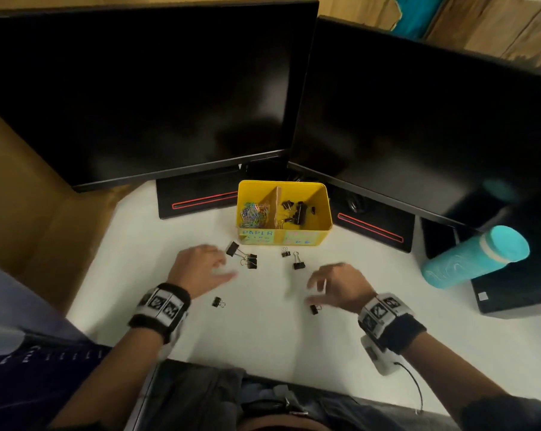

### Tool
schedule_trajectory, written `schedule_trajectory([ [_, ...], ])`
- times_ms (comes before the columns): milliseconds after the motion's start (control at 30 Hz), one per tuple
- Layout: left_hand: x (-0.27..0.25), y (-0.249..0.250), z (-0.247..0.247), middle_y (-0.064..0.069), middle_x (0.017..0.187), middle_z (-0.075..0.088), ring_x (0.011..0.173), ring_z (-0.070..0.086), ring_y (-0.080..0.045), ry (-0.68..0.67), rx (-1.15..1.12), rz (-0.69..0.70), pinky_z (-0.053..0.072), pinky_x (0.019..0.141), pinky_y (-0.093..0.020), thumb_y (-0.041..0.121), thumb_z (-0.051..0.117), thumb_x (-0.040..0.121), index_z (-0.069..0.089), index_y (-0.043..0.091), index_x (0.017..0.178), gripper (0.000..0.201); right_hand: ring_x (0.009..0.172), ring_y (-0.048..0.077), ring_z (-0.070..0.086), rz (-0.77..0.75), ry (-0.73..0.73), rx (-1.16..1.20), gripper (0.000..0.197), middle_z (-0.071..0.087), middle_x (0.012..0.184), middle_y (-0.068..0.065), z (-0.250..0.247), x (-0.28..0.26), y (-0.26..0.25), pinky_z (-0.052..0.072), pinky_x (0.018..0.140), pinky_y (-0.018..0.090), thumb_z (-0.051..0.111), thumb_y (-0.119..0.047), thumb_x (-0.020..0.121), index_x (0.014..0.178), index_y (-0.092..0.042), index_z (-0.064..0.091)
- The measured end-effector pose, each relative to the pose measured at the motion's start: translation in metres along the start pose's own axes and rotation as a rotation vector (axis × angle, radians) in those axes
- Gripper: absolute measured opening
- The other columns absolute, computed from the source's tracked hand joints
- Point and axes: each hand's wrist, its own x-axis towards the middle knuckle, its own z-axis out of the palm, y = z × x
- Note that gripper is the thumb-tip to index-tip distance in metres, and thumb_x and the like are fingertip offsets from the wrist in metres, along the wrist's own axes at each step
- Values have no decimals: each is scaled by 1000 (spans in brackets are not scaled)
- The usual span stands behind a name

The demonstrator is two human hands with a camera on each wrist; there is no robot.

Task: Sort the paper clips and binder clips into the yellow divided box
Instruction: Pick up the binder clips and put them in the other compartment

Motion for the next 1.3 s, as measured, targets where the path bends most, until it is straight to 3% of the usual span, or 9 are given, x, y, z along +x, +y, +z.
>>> schedule_trajectory([
  [100, -30, -27, 7, 10, 73, 59, 66, 55, -10, -380, -1, -162, 49, 62, -26, 62, 81, 46, 60, 29, 87, 56, 65, 10, 53, 68, -147, -14, 32, 59, 79, -10, 27, -9, 9, 48, 60, 29, 79, -48, 61, 80, -27, 63],
  [233, -40, -35, 28, 6, 74, 56, 70, 57, -17, -205, -191, -273, 50, 64, -31, 46, 88, 46, 60, 26, 94, 60, 63, 14, 56, 144, 10, 126, 17, 63, 74, -5, 35, -8, 16, 52, 63, 35, 76, -24, 65, 74, -22, 62],
  [333, -29, -27, 47, 1, 101, 54, 94, 55, -21, -20, -265, -285, 49, 76, -34, 40, 89, 48, 52, 23, 118, 81, 64, 15, 58, 166, 123, 108, 13, 61, 76, -4, 35, 3, 11, 53, 61, 38, 69, -21, 68, 77, -20, 59],
  [400, -16, -18, 56, -2, 125, 45, 112, 45, -22, -4, -210, -268, 49, 82, -39, 40, 87, 52, 36, 24, 136, 100, 71, 22, 60, 161, 132, 19, 19, 58, 93, 1, 34, 13, 2, 53, 61, 39, 65, -22, 74, 91, -17, 59],
  [500, 0, 0, 61, -1, 133, 38, 115, 36, -22, -49, -84, -154, 52, 77, -41, 42, 83, 59, 23, 35, 142, 103, 91, 29, 58, 159, 98, -171, 53, 43, 127, 6, 31, 32, -12, 54, 60, 39, 61, -17, 79, 128, -21, 41],
  [667, 4, 24, 70, -3, 119, 51, 110, 44, -24, -51, 112, 23, 53, 62, -37, 31, 71, 78, 36, 46, 135, 69, 108, 28, 42, 49, -10, -363, 85, 16, 150, 4, 35, 52, -25, 53, 58, 35, 56, -8, 81, 143, -40, 7],
  [900, -8, 27, 78, -4, 87, 58, 79, 60, -21, 11, 77, 110, 49, 38, -29, 9, 81, 63, 54, 25, 104, 52, 110, 30, 43, 12, 20, -310, 55, 37, 143, 9, 46, 34, -7, 54, 62, 42, 48, 3, 86, 138, -13, 38],
  [1067, -7, 21, 80, -3, 69, 57, 66, 56, -21, 14, 26, 174, 50, 42, -29, 5, 83, 60, 59, 15, 78, 32, 76, 31, 57, -97, 132, -170, 23, 66, 96, 9, 50, 15, 4, 54, 53, 41, 69, 0, 69, 90, -10, 70],
  [1300, 25, 66, 48, 1, 75, 55, 70, 51, -14, 100, -328, 90, 48, 66, -31, 13, 66, 83, 59, 11, 72, 13, 75, 27, 55, 104, 102, -36, 19, 56, 94, 6, 38, 5, 2, 49, 61, 37, 62, -16, 74, 93, -11, 61],
])
